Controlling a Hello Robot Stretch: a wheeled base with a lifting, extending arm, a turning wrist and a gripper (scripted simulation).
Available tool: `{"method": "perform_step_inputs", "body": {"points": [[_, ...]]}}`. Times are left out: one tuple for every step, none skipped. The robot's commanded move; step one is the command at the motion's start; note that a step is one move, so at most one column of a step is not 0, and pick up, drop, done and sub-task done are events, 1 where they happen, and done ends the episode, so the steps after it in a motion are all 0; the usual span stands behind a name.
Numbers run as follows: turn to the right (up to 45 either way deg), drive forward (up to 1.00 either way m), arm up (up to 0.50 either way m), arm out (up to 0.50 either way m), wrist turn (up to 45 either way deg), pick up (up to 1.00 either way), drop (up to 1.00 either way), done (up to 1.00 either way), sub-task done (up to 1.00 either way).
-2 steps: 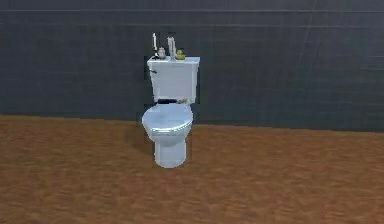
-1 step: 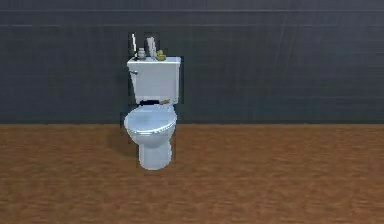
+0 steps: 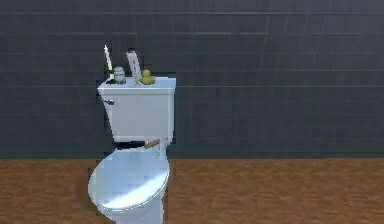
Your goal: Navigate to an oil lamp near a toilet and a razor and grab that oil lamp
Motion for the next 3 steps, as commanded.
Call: {"method": "perform_step_inputs", "body": {"points": [[24.0,0.0,0.0,0.0,0.0,0.0,0.0,0.0,0.0],[0.0,0.55,0.0,0.0,0.0,0.0,0.0,0.0,0.0],[-45.0,0.0,0.0,0.0,0.0,0.0,0.0,0.0,0.0]]}}
